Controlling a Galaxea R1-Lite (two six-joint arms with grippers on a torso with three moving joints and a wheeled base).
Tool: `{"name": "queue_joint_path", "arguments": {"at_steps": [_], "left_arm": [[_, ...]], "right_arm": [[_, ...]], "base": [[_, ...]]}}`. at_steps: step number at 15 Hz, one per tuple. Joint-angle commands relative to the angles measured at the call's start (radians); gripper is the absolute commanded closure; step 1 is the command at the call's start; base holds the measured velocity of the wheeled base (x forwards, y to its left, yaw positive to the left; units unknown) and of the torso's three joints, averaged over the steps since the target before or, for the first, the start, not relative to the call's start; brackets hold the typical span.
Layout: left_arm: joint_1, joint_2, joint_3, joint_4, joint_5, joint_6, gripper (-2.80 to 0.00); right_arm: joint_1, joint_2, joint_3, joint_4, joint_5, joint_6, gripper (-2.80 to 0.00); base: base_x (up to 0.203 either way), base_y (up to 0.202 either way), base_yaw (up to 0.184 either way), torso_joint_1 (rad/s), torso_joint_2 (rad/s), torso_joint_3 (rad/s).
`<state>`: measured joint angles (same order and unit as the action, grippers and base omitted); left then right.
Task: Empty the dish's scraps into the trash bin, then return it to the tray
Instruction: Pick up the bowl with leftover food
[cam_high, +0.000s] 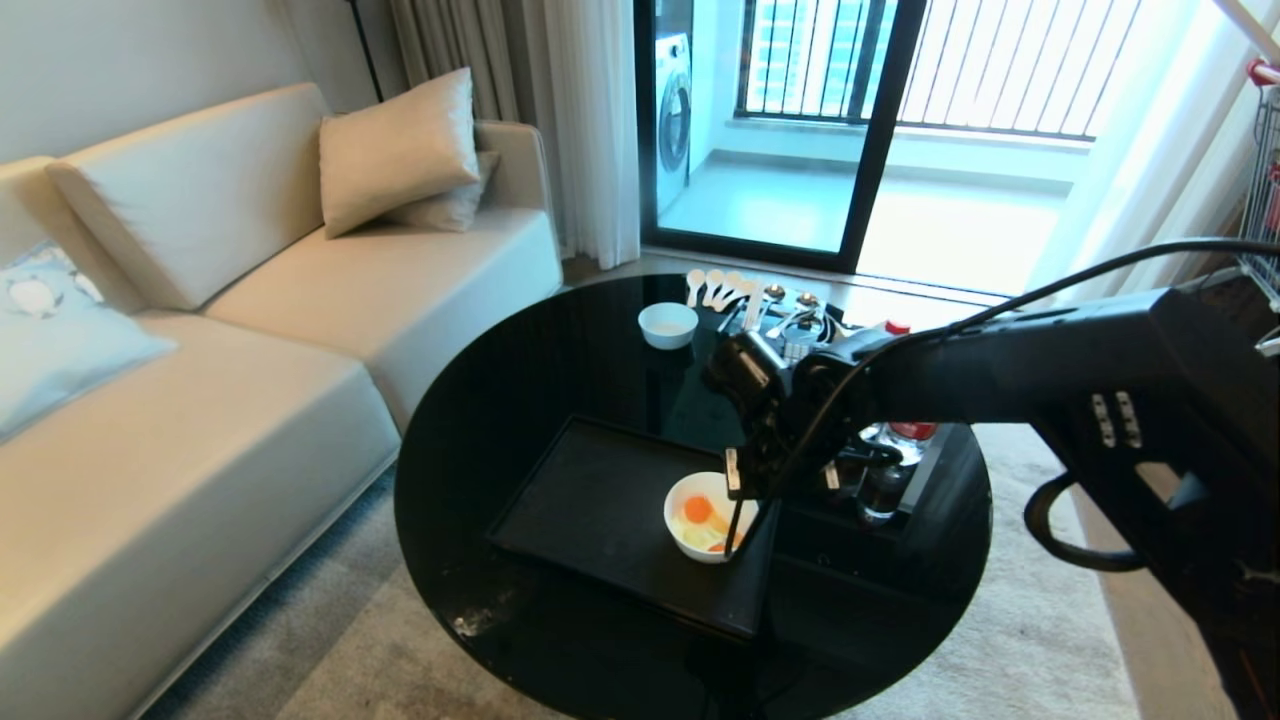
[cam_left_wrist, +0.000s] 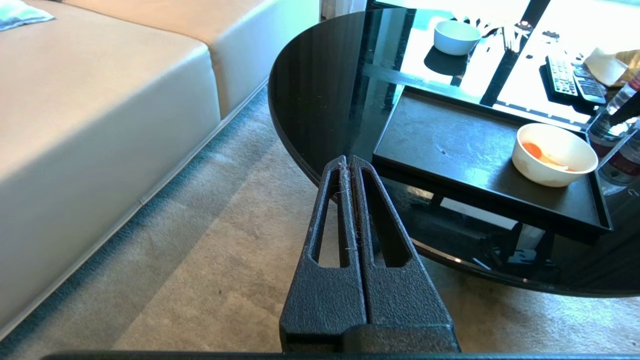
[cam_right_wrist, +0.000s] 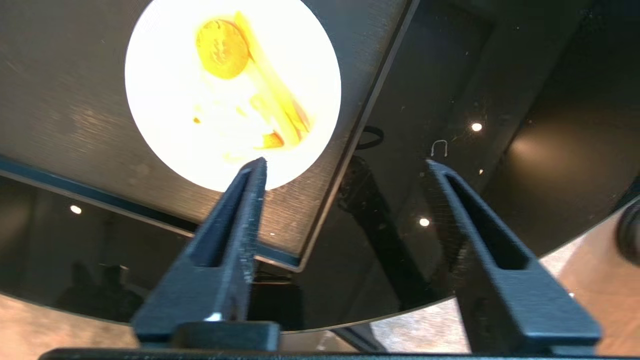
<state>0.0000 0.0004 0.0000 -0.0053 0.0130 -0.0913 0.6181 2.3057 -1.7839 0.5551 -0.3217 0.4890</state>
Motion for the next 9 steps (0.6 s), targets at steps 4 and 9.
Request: {"name": "queue_joint_path", "arguments": {"at_steps": [4, 9], "left_arm": [[0.0, 0.0, 0.0, -0.001, 0.001, -0.001, 0.0], [0.0, 0.0, 0.0, -0.001, 0.001, -0.001, 0.0]], "right_arm": [[-0.006, 0.058, 0.003, -0.008, -0.005, -0.082, -2.8], [-0.006, 0.123, -0.005, -0.071, -0.008, -0.112, -2.8]], "base": [[0.0, 0.0, 0.0, 0.0, 0.0, 0.0], [0.0, 0.0, 0.0, 0.0, 0.0, 0.0]]}}
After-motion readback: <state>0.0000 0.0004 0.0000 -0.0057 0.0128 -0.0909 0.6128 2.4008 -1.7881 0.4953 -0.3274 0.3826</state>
